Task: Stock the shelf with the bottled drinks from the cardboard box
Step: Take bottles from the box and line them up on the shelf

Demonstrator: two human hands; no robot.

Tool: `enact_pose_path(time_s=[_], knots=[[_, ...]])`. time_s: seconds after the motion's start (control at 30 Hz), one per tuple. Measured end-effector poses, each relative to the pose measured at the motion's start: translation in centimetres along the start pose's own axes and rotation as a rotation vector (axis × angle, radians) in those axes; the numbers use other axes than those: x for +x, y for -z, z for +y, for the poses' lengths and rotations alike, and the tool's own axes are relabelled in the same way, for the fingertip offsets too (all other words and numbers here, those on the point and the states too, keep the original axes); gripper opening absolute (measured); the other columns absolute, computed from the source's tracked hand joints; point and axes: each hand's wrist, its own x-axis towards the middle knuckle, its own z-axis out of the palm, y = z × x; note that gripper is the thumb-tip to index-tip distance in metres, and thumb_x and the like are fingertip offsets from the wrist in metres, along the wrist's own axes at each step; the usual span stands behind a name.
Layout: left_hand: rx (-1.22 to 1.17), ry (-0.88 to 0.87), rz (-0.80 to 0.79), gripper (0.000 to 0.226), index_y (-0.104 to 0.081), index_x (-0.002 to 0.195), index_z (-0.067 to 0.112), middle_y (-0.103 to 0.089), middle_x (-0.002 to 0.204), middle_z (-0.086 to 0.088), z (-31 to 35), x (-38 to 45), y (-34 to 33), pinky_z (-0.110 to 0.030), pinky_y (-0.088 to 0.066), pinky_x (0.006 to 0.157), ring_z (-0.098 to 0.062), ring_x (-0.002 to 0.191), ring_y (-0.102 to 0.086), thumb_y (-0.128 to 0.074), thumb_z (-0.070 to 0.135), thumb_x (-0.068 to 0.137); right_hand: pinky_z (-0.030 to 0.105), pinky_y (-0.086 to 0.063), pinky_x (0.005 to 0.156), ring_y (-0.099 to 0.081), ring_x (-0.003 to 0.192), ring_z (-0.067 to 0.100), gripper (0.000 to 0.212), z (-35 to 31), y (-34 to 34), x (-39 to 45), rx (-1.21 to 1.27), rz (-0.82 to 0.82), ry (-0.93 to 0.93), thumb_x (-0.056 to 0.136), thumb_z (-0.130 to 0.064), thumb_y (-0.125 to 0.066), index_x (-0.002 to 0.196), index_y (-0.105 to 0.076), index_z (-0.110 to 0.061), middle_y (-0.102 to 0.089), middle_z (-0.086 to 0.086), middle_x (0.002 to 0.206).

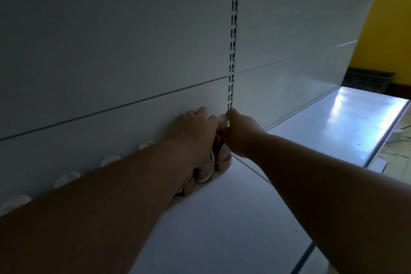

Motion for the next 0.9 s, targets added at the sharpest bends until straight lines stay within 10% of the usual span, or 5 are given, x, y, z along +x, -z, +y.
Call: enact_pose_path(time_s=[0.9], knots=[[-0.025, 0.355, -0.132, 0.024, -0.056, 0.107, 0.015, -0.053, 0.110, -0.006, -15.0, -25.5, 11.0, -0.038, -0.045, 0.083, -0.027, 0.101, -0.050, -0.056, 0.020, 0.083, 0.043, -0.052, 0.081, -0.058, 0.099, 0.027, 0.031, -22.3, -4.8, -15.1, -0.035, -0.093, 0.516, 0.092, -0.029, -0.054, 0.121, -0.049, -0.020, -0.053, 0.005, 0.111]])
